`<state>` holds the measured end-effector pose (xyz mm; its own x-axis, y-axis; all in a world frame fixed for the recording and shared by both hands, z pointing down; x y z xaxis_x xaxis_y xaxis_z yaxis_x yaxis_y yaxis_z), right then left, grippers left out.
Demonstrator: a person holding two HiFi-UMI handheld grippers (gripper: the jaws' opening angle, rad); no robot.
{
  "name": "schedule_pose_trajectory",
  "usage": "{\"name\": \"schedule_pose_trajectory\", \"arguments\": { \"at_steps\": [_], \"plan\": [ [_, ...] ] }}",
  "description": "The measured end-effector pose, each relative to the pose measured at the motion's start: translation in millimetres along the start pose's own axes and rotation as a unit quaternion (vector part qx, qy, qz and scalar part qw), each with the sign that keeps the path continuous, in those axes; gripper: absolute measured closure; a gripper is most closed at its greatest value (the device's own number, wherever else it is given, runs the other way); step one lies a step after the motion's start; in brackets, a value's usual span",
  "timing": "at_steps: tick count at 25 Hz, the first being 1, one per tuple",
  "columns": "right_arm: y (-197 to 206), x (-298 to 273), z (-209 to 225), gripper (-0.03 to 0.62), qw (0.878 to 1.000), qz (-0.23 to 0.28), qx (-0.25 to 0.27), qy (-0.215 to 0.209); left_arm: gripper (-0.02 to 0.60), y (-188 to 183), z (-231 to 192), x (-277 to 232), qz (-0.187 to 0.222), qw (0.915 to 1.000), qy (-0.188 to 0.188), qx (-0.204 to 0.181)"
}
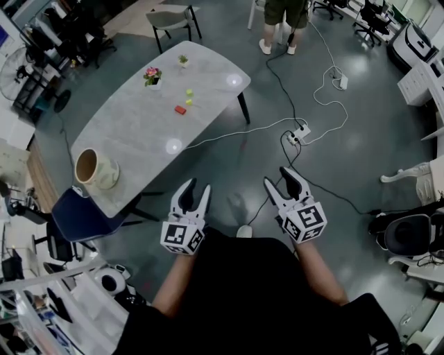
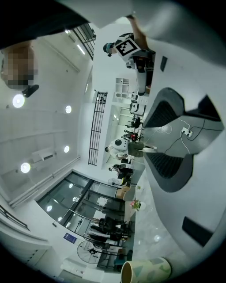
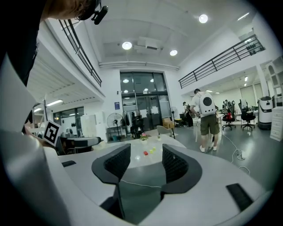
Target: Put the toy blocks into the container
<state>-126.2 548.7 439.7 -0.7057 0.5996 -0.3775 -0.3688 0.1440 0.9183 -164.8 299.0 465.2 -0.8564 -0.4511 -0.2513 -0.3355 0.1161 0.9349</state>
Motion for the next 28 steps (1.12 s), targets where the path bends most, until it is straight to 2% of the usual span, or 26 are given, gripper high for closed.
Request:
{"name": "schedule_pose_trajectory", "arguments": {
  "at_steps": [2,3,9,13,17,22,28],
  "plan": [
    [3,0,5,0.395,1.000,-0.005,0.000,0.000,0.383,3,-1,-1,-0.001,1.0000,0.001,0.001],
    [4,2,7,0.394,1.000,-0.007,0.000,-0.003,0.377,5,-1,-1,-0.001,1.0000,0.000,0.002],
    [9,11,17,0.395,1.000,-0.012,0.002,-0.014,0.376,9,12,-5,0.007,0.9999,-0.014,0.005],
    [12,5,30,0.395,1.000,-0.012,-0.009,-0.020,0.376,14,13,-5,-0.005,0.9997,-0.022,0.001],
    [15,-8,36,0.395,0.999,-0.015,-0.024,-0.015,0.376,18,-4,-6,-0.026,0.9993,-0.027,0.001],
    [15,-32,45,0.395,0.999,-0.027,-0.025,-0.021,0.376,13,-21,-29,-0.018,0.9993,-0.032,0.011],
    [-16,-77,54,0.395,0.999,-0.025,-0.011,-0.024,0.376,-4,-51,-66,-0.012,0.9997,-0.019,0.011]
  ]
}}
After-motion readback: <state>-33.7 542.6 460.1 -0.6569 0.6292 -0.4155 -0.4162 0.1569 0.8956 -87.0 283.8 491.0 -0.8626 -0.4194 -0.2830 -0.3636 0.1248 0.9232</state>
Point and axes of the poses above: the fingertips, and each gripper's own axes: x backward along the fingers, z to its right, y out of its underside, the point moved 5 cm from there along x, backward along the fingers, and after that the axes turned 10 degrees about -z, right-handed, at the moved point
